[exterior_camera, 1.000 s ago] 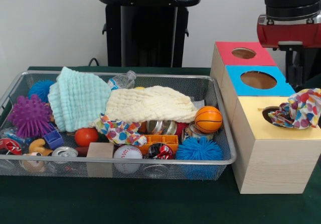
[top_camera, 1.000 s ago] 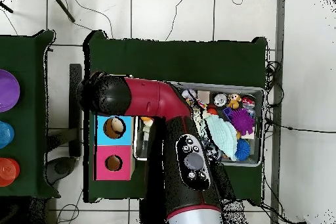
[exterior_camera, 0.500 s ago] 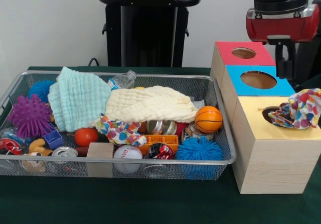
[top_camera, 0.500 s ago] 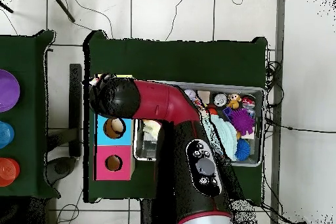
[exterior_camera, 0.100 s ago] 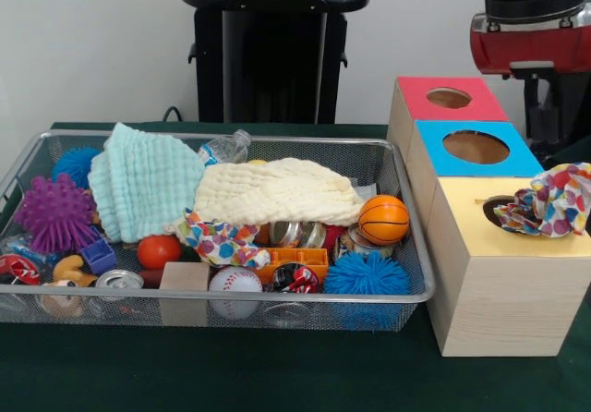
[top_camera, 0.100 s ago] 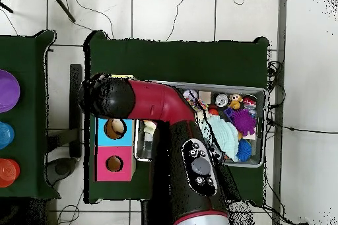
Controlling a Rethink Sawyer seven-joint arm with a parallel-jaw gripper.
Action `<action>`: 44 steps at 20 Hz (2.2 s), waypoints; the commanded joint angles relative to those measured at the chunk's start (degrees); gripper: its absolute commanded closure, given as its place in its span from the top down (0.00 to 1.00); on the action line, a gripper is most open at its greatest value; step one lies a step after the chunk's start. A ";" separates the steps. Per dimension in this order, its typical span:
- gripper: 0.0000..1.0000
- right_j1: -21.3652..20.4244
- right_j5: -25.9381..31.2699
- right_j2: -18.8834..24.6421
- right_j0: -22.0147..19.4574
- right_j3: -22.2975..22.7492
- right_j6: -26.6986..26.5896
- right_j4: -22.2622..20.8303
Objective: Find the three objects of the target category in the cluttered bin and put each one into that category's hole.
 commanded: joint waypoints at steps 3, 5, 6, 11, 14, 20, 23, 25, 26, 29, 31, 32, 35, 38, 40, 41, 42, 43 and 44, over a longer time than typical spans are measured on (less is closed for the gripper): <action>1.00 2.78 5.18 0.18 1.32 0.33 6.78 0.74; 1.00 3.18 5.65 0.24 1.16 -0.43 6.55 1.01; 1.00 3.25 5.48 0.52 0.92 -0.37 6.45 1.35; 1.00 3.73 4.00 1.34 0.82 -0.24 6.91 2.80; 1.00 3.65 3.93 0.12 2.02 -1.05 9.22 3.41; 1.00 3.23 9.84 -2.59 3.03 -4.57 10.28 2.14; 1.00 4.20 11.64 -4.93 4.70 -6.87 11.51 0.57; 1.00 4.93 12.58 -6.43 5.68 -8.50 12.26 -0.08; 1.00 5.31 13.11 -6.93 5.87 -9.09 12.34 -0.24; 1.00 6.22 14.18 -8.10 6.32 -10.30 11.62 -0.68; 1.00 6.99 14.94 -9.00 6.69 -11.26 11.00 -1.28; 1.00 7.52 15.94 -9.88 7.13 -12.14 10.81 -2.07; 1.00 8.39 15.82 -12.29 8.08 -12.55 10.60 -3.55; 1.00 9.91 12.34 -12.88 7.80 -12.16 9.39 -4.14; 1.00 10.77 11.81 -13.22 7.70 -12.78 8.93 -4.35; 1.00 11.18 11.55 -13.32 7.68 -12.93 8.79 -4.35; 1.00 11.04 11.47 -13.50 8.00 -12.82 8.88 -4.24; 1.00 11.34 11.38 -13.69 8.17 -13.06 8.95 -4.20; 1.00 11.10 10.94 -13.97 8.73 -12.60 9.33 -4.10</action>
